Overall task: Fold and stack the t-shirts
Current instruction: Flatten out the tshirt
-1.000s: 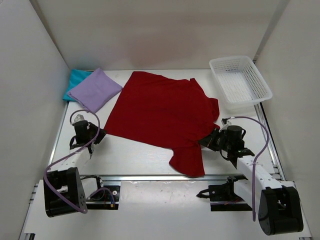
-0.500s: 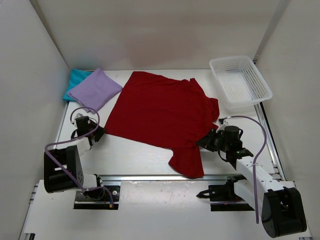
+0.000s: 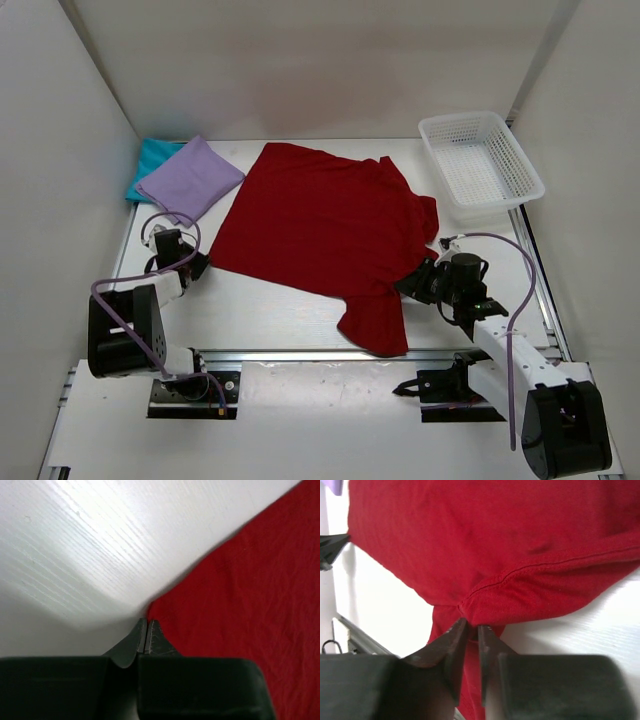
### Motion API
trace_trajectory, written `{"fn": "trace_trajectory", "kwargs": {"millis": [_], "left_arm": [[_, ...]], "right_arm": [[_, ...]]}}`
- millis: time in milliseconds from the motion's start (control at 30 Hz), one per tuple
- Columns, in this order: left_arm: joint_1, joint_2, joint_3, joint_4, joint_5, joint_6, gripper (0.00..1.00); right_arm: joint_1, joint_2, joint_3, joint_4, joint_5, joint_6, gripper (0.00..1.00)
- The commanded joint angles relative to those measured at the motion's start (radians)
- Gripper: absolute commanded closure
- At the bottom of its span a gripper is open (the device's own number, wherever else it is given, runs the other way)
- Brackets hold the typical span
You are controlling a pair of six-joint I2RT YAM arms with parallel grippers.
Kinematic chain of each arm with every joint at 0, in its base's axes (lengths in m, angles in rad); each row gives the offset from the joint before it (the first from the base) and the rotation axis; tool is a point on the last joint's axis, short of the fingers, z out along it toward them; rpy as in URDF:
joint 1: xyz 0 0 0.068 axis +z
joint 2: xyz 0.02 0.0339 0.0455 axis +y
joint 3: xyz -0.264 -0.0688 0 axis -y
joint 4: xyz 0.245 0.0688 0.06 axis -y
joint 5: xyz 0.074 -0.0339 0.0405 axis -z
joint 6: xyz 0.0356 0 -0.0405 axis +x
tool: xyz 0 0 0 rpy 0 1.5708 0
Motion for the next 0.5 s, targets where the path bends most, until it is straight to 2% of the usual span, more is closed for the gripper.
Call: {"fn": "trace_trajectory", "kwargs": {"millis": [0,67,167,333,400,433,467], "left_arm": [[-0.031,-0.089,0.050,-0.007,-0.023,0.008,1.00],[-0.043,-0.132,0.053,-0.022,-0.010,0.007,1.00],[-0.043,-0.230,0.022,-0.030,0.008,0.019,1.00],[0.019,-0.325,-0.060,-0.047,0.091,0.022,1.00],[0.039,-0.359,-0.086,-0.056,0.117,0.030,1.00],[0.052,-0.377,-0.103,-0.059,0.125,0.028,1.00],[0.056,-0.394,-0.119,-0.061,0.128,0.027,1.00]], "right_arm": [[-0.008,0.023,0.029,-0.007,0.071,-0.036,0.83],[-0.031,0.056,0.046,-0.004,0.079,-0.045,0.79],[-0.060,0.140,0.051,0.029,0.070,-0.039,0.66],[-0.039,0.273,0.088,0.081,0.148,-0.030,0.59],[-0.054,0.356,0.143,0.108,0.104,-0.028,0.72],[-0.057,0.422,0.179,0.136,0.095,-0.027,0.86],[-0.062,0.488,0.204,0.151,0.088,-0.028,0.94]]}}
